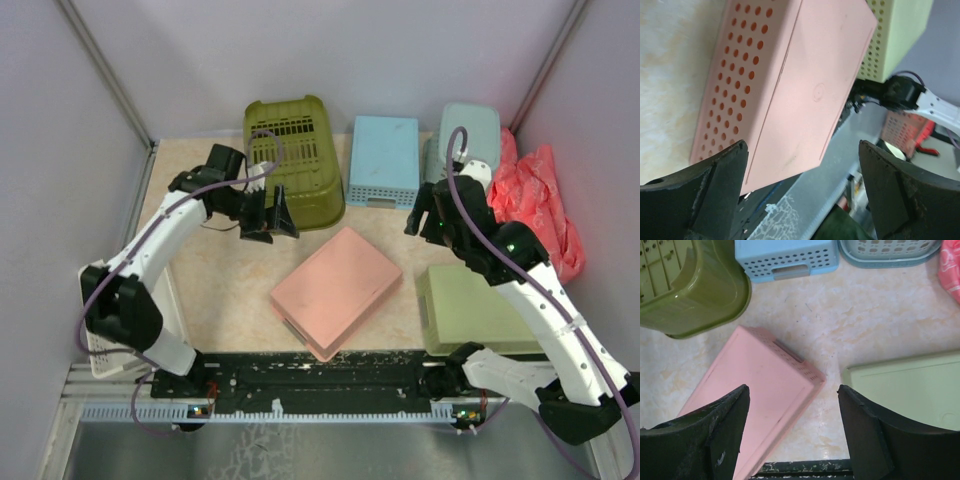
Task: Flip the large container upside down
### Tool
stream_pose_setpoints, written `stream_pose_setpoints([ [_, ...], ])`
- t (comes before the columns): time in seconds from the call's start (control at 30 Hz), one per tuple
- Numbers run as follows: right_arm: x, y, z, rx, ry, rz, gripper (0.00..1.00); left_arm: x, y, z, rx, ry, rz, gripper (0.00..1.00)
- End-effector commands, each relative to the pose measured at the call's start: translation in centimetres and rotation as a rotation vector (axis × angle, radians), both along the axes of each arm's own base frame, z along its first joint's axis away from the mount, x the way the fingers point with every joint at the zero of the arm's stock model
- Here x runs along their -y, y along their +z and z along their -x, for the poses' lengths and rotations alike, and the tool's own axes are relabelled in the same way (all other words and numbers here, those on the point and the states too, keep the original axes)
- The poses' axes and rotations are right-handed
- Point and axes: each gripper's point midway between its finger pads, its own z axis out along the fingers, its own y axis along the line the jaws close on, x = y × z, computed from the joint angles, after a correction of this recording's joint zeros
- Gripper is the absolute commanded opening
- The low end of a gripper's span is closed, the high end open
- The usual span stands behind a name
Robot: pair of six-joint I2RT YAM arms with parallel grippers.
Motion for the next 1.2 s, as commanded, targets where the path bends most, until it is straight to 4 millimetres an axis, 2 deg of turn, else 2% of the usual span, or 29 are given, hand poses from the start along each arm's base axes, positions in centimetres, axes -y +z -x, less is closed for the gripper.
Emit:
stream_pose_setpoints([
  [0.0,-2.3,-0.9,-0.8,-0.023,0.104,-0.02,0.72,-5.3,3.3,0.3,0.154,0.167,-0.258,0.97],
  [0.1,-3.0,-2.0,-1.0,-0.053,0.127,-0.022,0.72,-9.9,3.3,1.1,0.186,0.386,-0.435,0.97],
  [0.2,-3.7,-2.3,-1.2,-0.056,0.145,-0.038,0.72,-15.5,2.2,2.6,0.215,0.608,-0.606,0.99],
  [0.37,-4.6,-2.5,-1.7,-0.06,0.176,-0.048,0.72,-23.5,0.5,4.0,0.153,0.894,-0.66,0.99],
  [0.43,-4.8,-2.5,-1.8,-0.061,0.184,-0.049,0.72,-25.1,0.0,4.0,0.148,0.973,-0.658,0.99],
  [0.57,-5.1,-2.3,-1.8,-0.058,0.201,-0.055,0.72,-26.8,-1.6,3.4,0.093,1.066,-0.64,1.0],
  [0.67,-5.3,-1.8,-1.7,-0.055,0.221,-0.061,0.72,-29.2,-2.7,3.0,0.087,1.137,-0.639,1.0],
  [0.77,-5.7,-1.9,-1.6,-0.06,0.247,-0.065,0.72,-30.2,-4.8,2.3,0.053,1.141,-0.587,1.0],
  [0.87,-5.9,-2.4,-1.6,-0.073,0.26,-0.061,0.72,-29.0,-7.3,1.1,0.002,1.068,-0.523,0.94],
  [0.97,-6.0,-2.7,-1.8,-0.071,0.262,-0.057,0.72,-27.4,-9.1,0.7,-0.078,1.001,-0.45,0.82],
  [1.03,-6.2,-2.7,-2.0,-0.068,0.264,-0.056,0.72,-26.8,-9.6,0.3,-0.09,0.977,-0.417,0.69],
  [1.07,-6.2,-2.7,-2.1,-0.067,0.268,-0.051,0.72,-26.4,-9.5,-0.1,-0.083,0.964,-0.392,0.6],
  [1.17,-6.2,-2.8,-2.6,-0.066,0.269,-0.031,0.72,-25.2,-8.9,-1.4,-0.044,0.914,-0.323,0.42],
])
